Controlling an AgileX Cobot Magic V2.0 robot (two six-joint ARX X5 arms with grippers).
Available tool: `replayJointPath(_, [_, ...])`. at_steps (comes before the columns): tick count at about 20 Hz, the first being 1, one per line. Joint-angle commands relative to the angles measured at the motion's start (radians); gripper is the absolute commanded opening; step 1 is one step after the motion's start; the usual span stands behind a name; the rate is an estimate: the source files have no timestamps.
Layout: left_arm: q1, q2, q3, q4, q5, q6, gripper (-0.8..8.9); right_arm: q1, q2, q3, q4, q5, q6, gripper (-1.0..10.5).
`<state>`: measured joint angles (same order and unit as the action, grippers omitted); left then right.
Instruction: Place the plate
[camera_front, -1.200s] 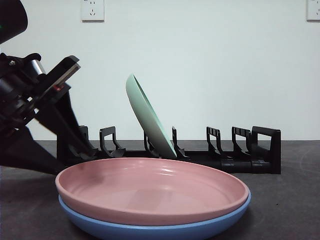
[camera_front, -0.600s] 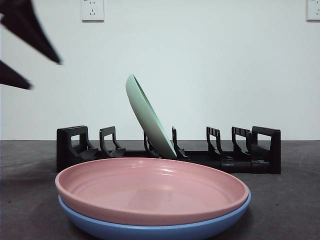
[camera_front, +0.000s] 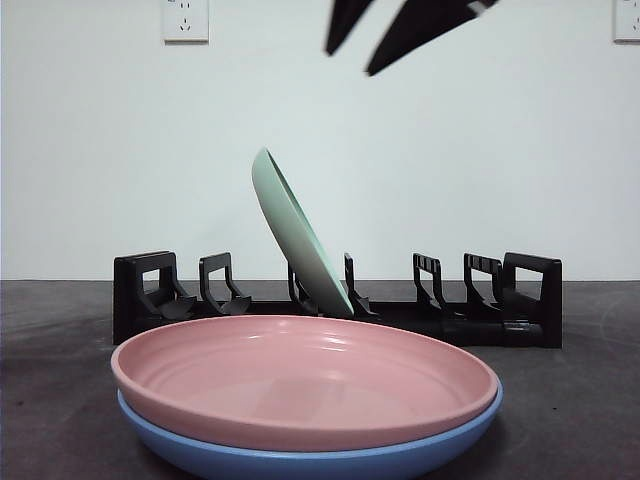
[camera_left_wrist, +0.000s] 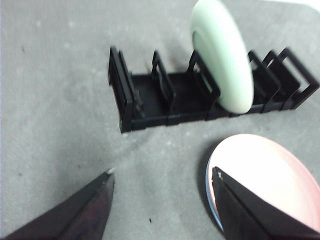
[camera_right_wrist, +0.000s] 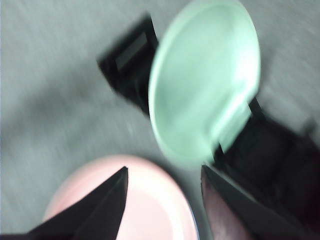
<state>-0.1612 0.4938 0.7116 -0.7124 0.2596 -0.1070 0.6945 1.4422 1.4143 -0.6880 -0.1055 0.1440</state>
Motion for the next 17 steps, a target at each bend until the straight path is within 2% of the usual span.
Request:
replayJointPath(1, [0.000,-0.013,0.015,-0.012,-0.002,0.008,3.04,-0.014,0.140,0.156,0.002,-0.069,0.045,2.3])
replayJointPath(3, [0.000,-0.023,0.015,-0.025,-0.002,0.009,3.04,-0.025,0.241,0.266,0.000,-0.114,0.063,2.3])
replayJointPath(8, [0.000,-0.025,0.015,-0.023,-0.002,0.009,3.04,-0.026,0.433,0.463,-0.029,-0.141,0.097,2.3])
replayJointPath(17, [0.000,-0.025,0.015,-0.021,-0.002,0.010,3.04,-0.043,0.528,0.491,-0.054,-0.142,0.109,2.3])
